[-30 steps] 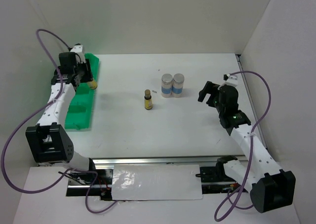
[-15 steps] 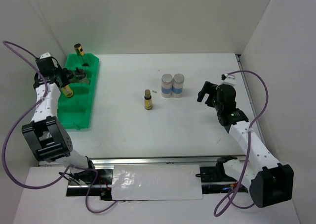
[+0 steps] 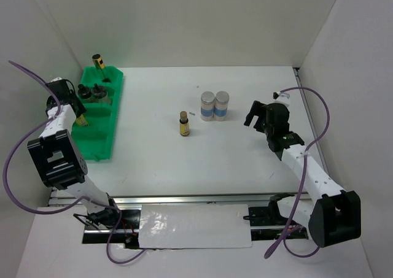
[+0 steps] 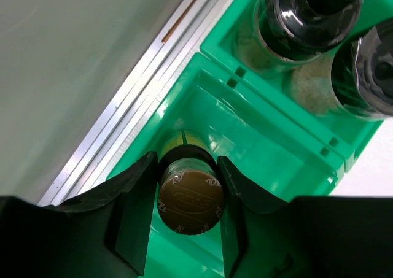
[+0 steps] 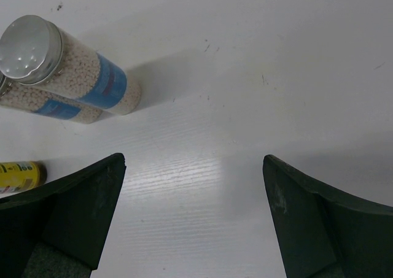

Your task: Organize the condiment bottles

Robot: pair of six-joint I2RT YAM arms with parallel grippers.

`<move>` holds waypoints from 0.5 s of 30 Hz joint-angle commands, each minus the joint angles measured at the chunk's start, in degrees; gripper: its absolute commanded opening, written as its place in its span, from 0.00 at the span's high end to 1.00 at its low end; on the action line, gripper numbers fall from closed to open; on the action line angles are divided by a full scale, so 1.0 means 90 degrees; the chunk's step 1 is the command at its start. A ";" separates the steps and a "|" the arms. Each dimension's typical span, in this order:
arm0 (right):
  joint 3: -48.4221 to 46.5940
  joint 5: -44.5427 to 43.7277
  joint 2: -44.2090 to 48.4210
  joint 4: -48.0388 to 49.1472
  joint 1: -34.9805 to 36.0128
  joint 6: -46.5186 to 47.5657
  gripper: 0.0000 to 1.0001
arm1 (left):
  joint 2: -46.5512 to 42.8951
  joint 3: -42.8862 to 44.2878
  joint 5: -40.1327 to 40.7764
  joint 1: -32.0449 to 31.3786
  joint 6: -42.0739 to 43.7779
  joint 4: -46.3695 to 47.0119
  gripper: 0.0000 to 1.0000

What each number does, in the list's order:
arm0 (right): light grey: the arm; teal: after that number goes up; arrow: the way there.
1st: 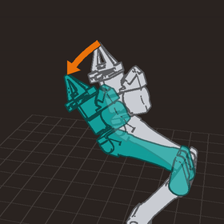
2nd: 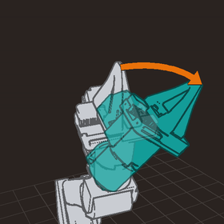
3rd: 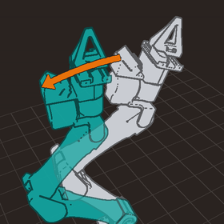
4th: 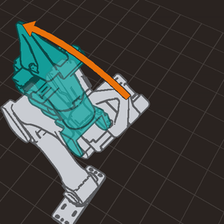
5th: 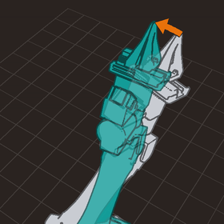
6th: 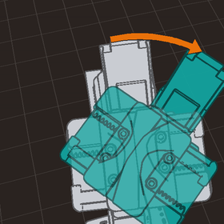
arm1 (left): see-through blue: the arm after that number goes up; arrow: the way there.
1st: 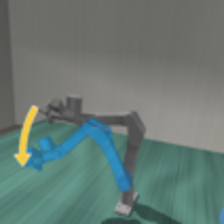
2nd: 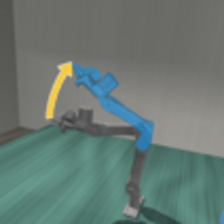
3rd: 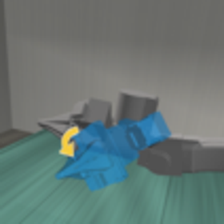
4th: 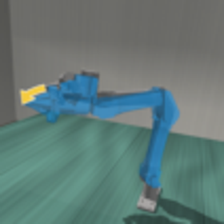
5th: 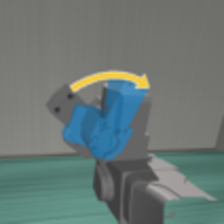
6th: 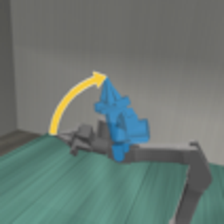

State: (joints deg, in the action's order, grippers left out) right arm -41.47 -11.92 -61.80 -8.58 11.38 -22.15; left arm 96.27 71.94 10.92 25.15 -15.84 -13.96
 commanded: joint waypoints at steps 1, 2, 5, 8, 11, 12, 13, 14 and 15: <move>-0.0226 -0.0111 -0.0106 0.0524 0.0045 -0.0078 0.00 | 0.0026 0.0025 0.0193 0.0058 -0.0028 0.0896 0.68; -0.0284 -0.0111 -0.0164 0.0582 0.0045 -0.0078 0.00 | 0.0026 0.0024 0.0193 0.0058 -0.0028 0.0896 0.68; -0.0352 -0.0111 -0.0281 0.0582 0.0045 -0.0020 0.00 | 0.0026 -0.0122 0.0116 0.0058 -0.0028 0.1033 0.67; -0.0411 -0.0052 -0.0340 0.0641 0.0045 -0.0019 0.00 | 0.0026 -0.0288 0.0057 0.0116 -0.0028 0.1219 0.65; -0.0411 0.0016 -0.0399 0.0699 0.0045 -0.0019 0.00 | 0.0085 -0.0288 0.0056 0.0116 -0.0028 0.1277 0.62; -0.0411 0.0016 -0.0399 0.0699 0.0045 -0.0019 0.00 | 0.0152 -0.0288 0.0056 0.0116 0.0030 0.1277 0.60; -0.0411 0.0016 -0.0399 0.0699 0.0045 -0.0019 0.00 | 0.0153 -0.0288 0.0056 0.0116 0.0031 0.1277 0.58; -0.0411 0.0016 -0.0399 0.0699 0.0045 -0.0019 0.00 | 0.0153 -0.0288 0.0056 0.0116 0.0031 0.1210 0.52; -0.0411 0.0016 -0.0399 0.0699 0.0045 0.0039 0.00 | 0.0153 -0.0288 0.0056 0.0116 0.0031 0.1209 0.48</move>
State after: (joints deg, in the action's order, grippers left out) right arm -42.74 -11.60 -65.14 -5.43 11.38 -22.48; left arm 97.30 69.23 11.29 25.78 -15.73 -6.98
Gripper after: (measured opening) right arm 0.999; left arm 0.523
